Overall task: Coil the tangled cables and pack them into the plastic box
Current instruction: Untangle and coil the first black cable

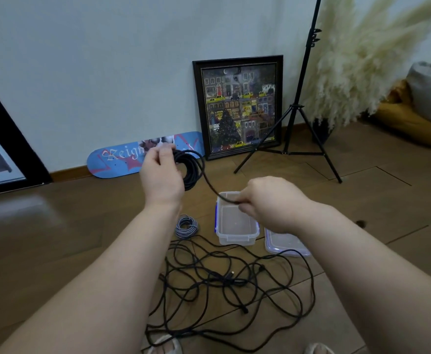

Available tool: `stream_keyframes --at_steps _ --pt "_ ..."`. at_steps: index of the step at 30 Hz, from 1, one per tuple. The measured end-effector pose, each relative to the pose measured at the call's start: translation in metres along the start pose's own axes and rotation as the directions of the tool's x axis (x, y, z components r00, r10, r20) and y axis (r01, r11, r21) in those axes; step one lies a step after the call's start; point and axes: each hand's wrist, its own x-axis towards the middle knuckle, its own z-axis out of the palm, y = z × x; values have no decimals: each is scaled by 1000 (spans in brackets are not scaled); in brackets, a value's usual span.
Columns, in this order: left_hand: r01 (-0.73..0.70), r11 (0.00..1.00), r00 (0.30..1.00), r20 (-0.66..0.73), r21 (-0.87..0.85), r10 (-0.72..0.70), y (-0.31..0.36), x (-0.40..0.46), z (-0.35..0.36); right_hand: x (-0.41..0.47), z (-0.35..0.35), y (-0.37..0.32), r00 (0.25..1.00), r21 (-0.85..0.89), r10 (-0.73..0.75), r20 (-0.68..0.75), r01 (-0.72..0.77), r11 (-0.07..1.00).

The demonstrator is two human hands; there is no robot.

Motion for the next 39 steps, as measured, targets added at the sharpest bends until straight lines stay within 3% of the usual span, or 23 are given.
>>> stream_keyframes --at_steps 2,4,5,9,13,18,20,22,27,29,34,39 --pt "-51 995 997 67 84 45 -2 -4 2 3 -9 -21 983 -22 -176 44 177 984" --pt "-59 990 988 153 126 40 -4 -9 4 6 -17 -32 941 108 -330 -73 336 936" --pt "-36 993 981 195 109 14 -5 -13 6 8 -19 -33 928 208 -339 -153 365 907" --pt "158 987 935 325 -30 -140 -6 -23 12 20 -10 -21 930 650 -24 -366 274 709" --pt "187 982 906 389 -8 -169 -8 -27 15 27 4 -20 908 796 173 -382 228 560" --pt "252 968 895 384 -18 -226 -6 -30 20 30 12 -15 814 771 320 -485 225 596" --pt "300 951 887 389 -74 -249 -4 -32 20 27 12 -11 776 717 301 -555 262 647" --pt "333 935 881 393 -118 -264 -1 -33 19 24 15 -8 723 587 243 -646 268 764" --pt "329 937 882 393 -118 -260 1 -36 19 23 20 -8 642 280 93 -761 195 940" --pt "304 950 885 390 -74 -253 1 -36 17 25 20 -9 651 212 54 -757 167 963" --pt "209 978 903 380 13 -198 -1 -36 18 26 22 -13 769 303 113 -630 109 947" --pt "164 985 934 312 53 -172 -4 -39 23 26 24 -16 773 337 168 -612 63 939"
